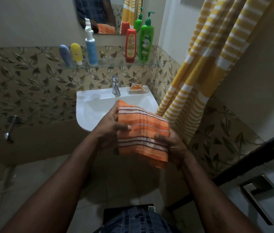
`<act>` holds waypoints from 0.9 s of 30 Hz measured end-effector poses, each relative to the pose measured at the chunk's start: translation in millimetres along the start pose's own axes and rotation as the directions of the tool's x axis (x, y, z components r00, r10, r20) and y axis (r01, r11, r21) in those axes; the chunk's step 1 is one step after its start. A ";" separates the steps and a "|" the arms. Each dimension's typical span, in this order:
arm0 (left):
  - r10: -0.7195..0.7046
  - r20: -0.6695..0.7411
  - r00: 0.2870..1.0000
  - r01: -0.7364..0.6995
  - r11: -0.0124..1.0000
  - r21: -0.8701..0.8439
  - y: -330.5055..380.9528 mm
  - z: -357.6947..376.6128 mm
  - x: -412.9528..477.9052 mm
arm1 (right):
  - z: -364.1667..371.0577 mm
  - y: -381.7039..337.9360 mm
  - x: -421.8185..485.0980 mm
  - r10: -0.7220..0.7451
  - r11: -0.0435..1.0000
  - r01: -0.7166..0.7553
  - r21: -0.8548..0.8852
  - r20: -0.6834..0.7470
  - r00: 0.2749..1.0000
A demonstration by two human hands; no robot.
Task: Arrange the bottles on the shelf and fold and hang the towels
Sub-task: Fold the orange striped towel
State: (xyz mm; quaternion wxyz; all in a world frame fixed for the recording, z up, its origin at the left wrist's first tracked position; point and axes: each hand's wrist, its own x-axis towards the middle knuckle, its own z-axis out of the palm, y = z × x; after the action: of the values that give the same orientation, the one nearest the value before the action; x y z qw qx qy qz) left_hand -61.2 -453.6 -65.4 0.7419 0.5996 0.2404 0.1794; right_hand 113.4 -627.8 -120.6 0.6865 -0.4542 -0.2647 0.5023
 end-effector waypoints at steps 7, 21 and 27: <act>-0.023 -0.053 0.998 0.021 0.999 -0.047 4.7 -3.3 4.4 | -8.4 -11.1 -4.0 -0.013 0.997 0.012 -0.081 -0.007 1.000; 0.075 0.039 0.996 -0.069 0.989 -0.131 3.8 9.4 5.7 | -5.4 -27.1 -3.5 0.006 0.999 -0.007 0.040 0.034 0.999; 0.070 0.051 0.996 -0.061 0.986 -0.157 0.7 17.4 5.6 | -2.8 -28.4 -2.4 0.031 0.998 -0.032 0.056 0.019 0.999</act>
State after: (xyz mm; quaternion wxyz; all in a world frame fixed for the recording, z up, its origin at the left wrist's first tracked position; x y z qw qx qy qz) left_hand -46.7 -464.4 -62.7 0.7865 0.5526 0.1847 0.2047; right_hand 127.5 -633.3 -96.4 0.6888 -0.4343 -0.2494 0.5242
